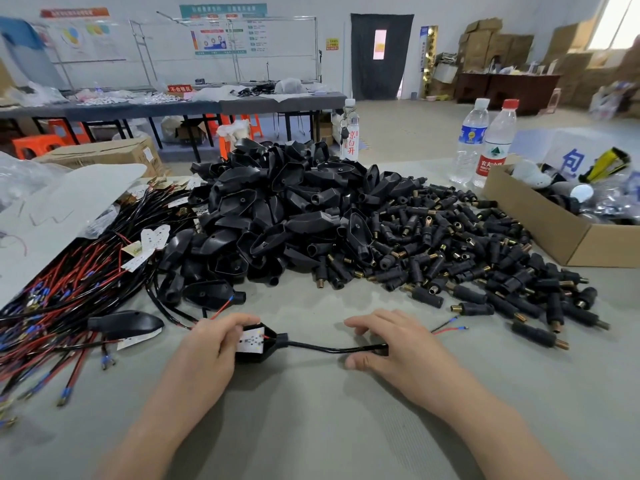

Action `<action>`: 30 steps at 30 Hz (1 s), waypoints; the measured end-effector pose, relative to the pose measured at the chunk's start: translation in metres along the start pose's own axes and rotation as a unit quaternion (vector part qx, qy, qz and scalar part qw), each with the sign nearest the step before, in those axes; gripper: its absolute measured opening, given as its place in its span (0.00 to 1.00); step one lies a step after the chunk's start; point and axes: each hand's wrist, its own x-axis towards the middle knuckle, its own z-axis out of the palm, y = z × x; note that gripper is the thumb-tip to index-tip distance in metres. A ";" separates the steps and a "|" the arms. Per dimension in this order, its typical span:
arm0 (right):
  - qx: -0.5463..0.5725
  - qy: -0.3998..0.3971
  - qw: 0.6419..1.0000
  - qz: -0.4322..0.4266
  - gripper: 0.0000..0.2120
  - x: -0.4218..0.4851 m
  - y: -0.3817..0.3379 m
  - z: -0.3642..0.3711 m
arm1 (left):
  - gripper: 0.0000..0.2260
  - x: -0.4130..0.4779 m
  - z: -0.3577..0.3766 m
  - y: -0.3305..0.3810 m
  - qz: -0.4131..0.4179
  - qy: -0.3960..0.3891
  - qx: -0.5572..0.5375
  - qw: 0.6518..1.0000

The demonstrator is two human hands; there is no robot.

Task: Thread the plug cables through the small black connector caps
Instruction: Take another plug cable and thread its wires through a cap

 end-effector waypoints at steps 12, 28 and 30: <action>-0.054 0.040 0.997 0.042 0.07 -0.004 0.013 -0.009 | 0.14 -0.003 -0.009 0.010 0.018 0.197 0.116 0.973; 0.016 0.058 0.997 -0.051 0.02 -0.004 -0.013 0.006 | 0.08 -0.013 0.054 0.060 0.128 -0.083 -0.059 0.987; 0.023 0.100 0.994 -0.030 0.04 -0.004 -0.006 0.003 | 0.07 -0.015 0.053 0.059 0.112 -0.090 -0.070 0.987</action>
